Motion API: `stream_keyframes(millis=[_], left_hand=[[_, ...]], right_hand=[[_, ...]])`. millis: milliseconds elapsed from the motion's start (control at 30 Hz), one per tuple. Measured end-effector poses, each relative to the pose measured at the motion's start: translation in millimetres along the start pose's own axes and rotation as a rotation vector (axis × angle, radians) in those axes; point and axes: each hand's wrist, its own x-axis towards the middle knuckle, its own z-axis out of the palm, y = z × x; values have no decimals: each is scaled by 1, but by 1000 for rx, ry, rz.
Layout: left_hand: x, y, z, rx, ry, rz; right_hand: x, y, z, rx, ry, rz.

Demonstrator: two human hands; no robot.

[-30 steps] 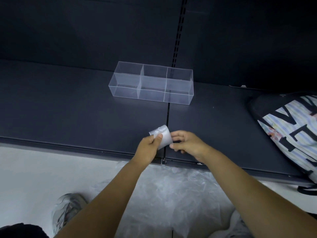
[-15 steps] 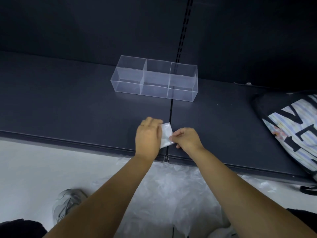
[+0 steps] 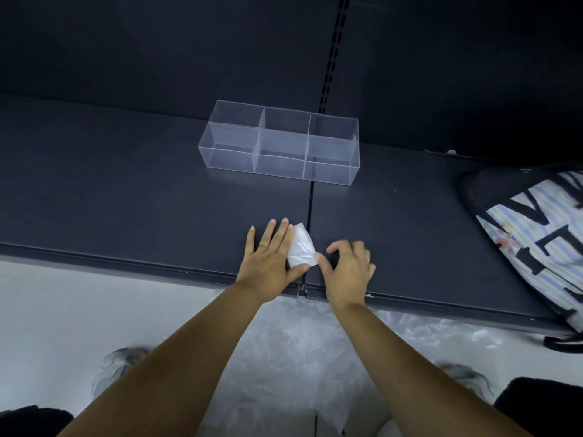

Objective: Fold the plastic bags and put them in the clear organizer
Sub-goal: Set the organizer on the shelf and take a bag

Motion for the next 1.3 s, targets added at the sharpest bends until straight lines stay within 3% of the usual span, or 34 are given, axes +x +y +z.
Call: stream_keyframes(millis=[167,367,467,533,600,700,833,933,1167,1300], left_hand=[[1,2,-2,-12,-4,-62],[4,-1,-2,-58,-64,-73],[9,-6,-6,-258,-93,-78],[13,-16,-10,-399,12,-118],[15,-29,-11,-355,123,-181],[11,-39,-5,-114,133,-210],[11,-36,3,-63,160,-226],[11,-38,5,-56,181,-228],[10,-36,7,-51,221,-248],[10,-36,7,-60,221,-245]], right_hand=[[-4,-5,2,-9,42,29],[-4,-35,6,25,-83,170],[4,-43,1,229,-89,216],[19,-45,-10,429,-124,250],[42,-46,-26,504,-136,165],[94,-54,-59,602,-186,12],[174,-74,-85,736,-290,10],[212,-76,-72,553,-297,5],[236,-74,-31,-245,-107,-220],[238,-73,-24,-490,-58,-302]])
